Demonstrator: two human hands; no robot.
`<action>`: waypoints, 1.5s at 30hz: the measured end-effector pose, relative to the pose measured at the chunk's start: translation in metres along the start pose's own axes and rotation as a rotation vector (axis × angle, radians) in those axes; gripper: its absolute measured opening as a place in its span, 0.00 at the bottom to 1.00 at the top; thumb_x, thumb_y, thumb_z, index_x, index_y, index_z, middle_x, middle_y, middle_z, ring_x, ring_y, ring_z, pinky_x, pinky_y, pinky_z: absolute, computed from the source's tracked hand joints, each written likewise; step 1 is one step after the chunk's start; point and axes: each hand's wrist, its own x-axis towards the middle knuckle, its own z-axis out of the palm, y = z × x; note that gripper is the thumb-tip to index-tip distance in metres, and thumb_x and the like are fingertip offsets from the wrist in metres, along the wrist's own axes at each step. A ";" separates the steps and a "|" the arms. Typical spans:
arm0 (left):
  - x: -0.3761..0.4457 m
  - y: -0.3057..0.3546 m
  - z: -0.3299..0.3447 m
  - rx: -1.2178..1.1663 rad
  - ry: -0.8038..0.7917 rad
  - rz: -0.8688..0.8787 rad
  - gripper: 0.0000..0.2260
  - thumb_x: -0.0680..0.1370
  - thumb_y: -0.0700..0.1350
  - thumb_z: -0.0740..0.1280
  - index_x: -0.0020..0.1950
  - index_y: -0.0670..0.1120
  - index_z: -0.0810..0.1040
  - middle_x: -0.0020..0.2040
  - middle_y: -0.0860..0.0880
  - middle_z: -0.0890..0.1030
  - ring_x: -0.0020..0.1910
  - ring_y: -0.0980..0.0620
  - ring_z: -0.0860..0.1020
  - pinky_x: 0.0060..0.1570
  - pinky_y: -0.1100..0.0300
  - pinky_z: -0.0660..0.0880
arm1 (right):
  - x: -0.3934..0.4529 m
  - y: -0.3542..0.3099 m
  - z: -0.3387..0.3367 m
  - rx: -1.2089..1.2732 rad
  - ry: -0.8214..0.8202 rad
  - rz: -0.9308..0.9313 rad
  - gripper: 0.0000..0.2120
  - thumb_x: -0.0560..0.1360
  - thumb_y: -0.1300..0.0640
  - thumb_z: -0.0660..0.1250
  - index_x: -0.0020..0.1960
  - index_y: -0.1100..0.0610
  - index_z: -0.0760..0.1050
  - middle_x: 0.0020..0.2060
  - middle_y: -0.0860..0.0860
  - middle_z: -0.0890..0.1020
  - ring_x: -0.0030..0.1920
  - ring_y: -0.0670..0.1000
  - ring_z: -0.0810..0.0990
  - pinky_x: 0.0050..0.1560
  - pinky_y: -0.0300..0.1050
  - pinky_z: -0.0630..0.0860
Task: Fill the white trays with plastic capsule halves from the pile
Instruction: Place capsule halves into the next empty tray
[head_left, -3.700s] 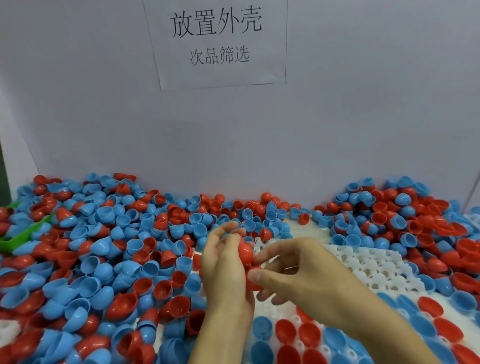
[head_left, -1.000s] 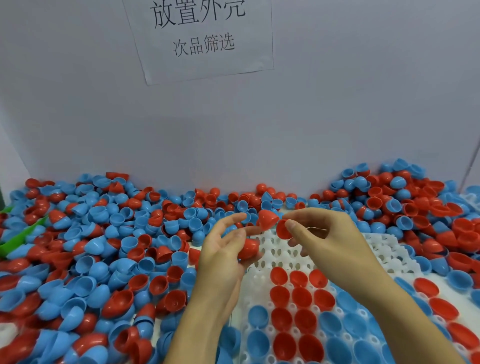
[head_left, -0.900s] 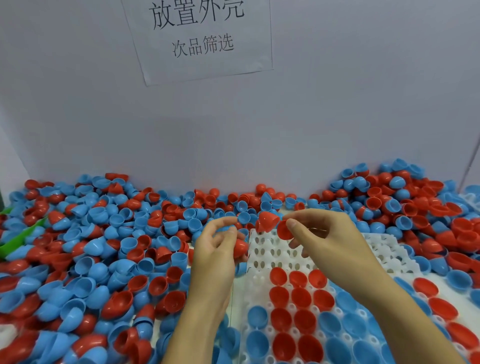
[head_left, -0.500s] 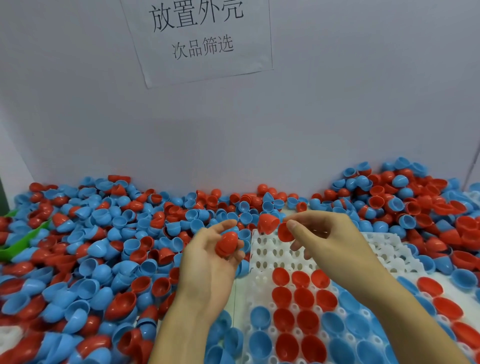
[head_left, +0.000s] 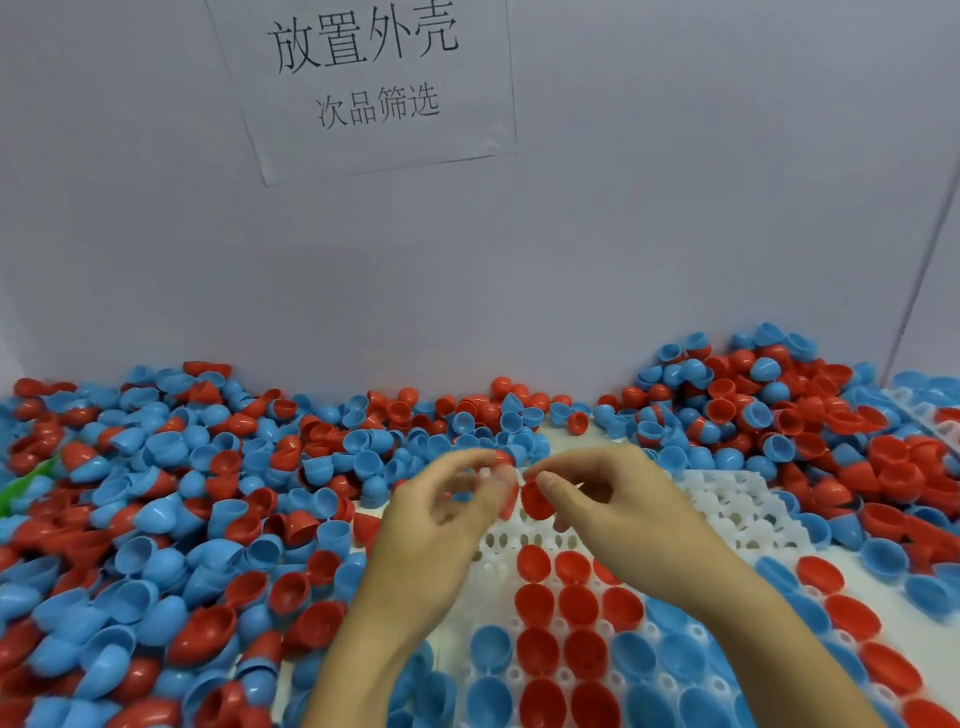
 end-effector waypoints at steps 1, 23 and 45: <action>0.000 -0.001 0.003 0.015 -0.053 0.017 0.10 0.75 0.58 0.69 0.53 0.60 0.83 0.47 0.59 0.85 0.45 0.57 0.84 0.39 0.65 0.78 | -0.001 0.001 0.000 -0.035 -0.007 -0.009 0.10 0.81 0.52 0.64 0.48 0.43 0.83 0.39 0.38 0.84 0.41 0.42 0.83 0.44 0.37 0.80; 0.001 -0.010 0.009 -0.473 -0.201 -0.221 0.14 0.71 0.51 0.72 0.52 0.45 0.85 0.49 0.41 0.87 0.51 0.45 0.86 0.47 0.59 0.82 | 0.003 0.002 0.024 -0.177 0.201 -0.093 0.06 0.75 0.58 0.71 0.43 0.49 0.85 0.34 0.44 0.83 0.31 0.42 0.80 0.33 0.37 0.78; 0.005 -0.021 -0.019 -0.155 0.159 -0.208 0.07 0.84 0.49 0.62 0.47 0.58 0.77 0.48 0.55 0.84 0.48 0.58 0.83 0.53 0.58 0.81 | 0.019 -0.030 0.069 -0.942 -0.411 0.128 0.14 0.75 0.65 0.66 0.39 0.53 0.64 0.37 0.47 0.69 0.35 0.45 0.71 0.33 0.37 0.69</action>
